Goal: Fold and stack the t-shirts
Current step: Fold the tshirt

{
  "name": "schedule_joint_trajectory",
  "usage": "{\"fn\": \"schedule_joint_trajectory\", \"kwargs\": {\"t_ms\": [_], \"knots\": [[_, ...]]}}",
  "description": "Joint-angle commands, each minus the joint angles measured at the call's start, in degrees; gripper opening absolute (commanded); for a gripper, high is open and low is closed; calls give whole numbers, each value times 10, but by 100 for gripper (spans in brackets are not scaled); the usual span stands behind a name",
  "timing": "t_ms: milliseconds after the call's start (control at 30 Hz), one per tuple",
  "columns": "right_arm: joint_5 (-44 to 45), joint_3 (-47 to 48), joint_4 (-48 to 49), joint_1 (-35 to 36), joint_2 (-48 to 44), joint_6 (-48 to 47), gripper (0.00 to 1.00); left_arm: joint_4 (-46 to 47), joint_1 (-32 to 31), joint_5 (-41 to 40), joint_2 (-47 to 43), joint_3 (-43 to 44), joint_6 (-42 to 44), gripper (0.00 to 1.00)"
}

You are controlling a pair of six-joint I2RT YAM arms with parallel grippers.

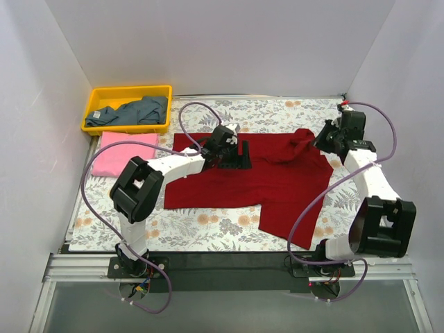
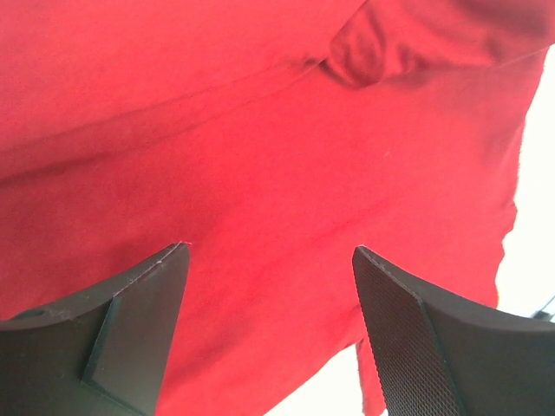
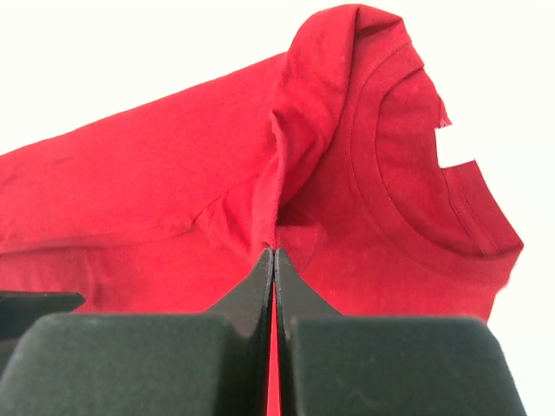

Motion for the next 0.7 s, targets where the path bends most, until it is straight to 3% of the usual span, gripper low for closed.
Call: {"fn": "schedule_joint_trajectory", "kwargs": {"t_ms": [0,267,367,500,667], "knots": [[9,-36,-13,0,-53,16,1,-10,1,-38,-74,-23,37,70],[15,-155,-34,0,-96,46,2,-54,4,-124,-134,-38,74,70],[19,-187,-35,0,-104,40,14,-68,17,-155,-140,-38,83,68],[37,-142,-31,0,-83,-1,39,-76,59,-175,-132,-32,90,68],[59,20,-19,21,11,-65,41,-76,140,-178,-78,15,98,68]]}}
